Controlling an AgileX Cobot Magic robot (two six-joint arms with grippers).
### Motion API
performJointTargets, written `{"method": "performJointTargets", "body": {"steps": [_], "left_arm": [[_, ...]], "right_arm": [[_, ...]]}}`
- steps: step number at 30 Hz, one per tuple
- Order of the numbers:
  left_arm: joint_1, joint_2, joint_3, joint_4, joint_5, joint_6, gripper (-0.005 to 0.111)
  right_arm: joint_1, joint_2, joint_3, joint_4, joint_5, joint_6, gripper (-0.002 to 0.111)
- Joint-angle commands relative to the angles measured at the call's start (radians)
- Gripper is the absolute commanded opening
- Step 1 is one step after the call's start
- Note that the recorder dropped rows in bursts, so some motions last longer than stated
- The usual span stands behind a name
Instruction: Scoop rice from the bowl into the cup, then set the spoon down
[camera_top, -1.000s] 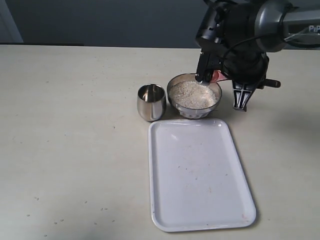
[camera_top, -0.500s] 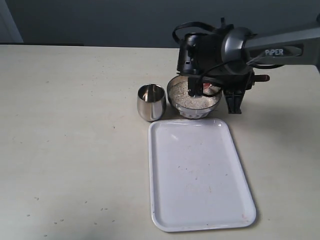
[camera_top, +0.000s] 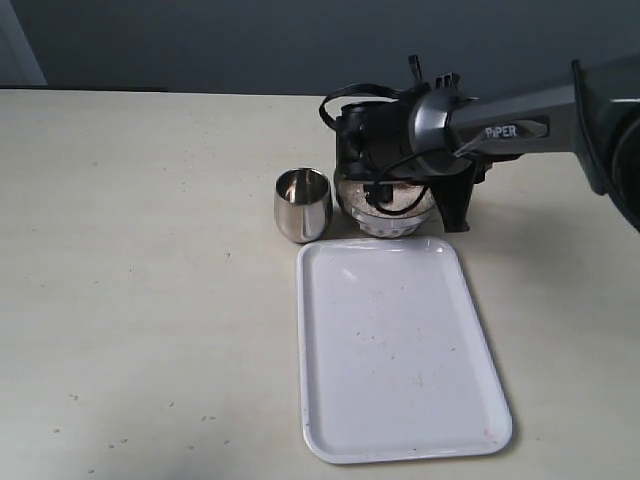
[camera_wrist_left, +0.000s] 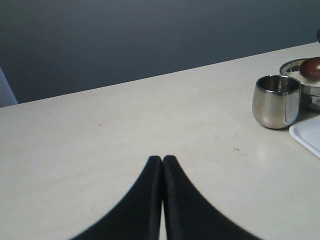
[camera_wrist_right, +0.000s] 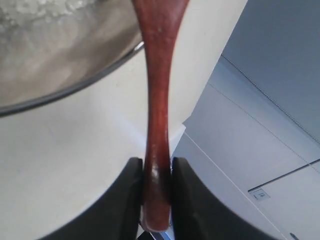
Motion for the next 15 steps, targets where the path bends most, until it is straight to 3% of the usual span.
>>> {"method": "performJointTargets", "body": {"steps": [1, 15], "left_arm": [[-0.005, -0.004, -0.002, 0.001, -0.012, -0.006, 0.001], [-0.005, -0.004, -0.002, 0.001, -0.012, -0.006, 0.001]], "right_arm": [[0.005, 0.005, -0.005, -0.015, 0.006, 0.012, -0.001], [0.036, 0.018, -0.005, 0.023, 0.006, 0.019, -0.001]]}}
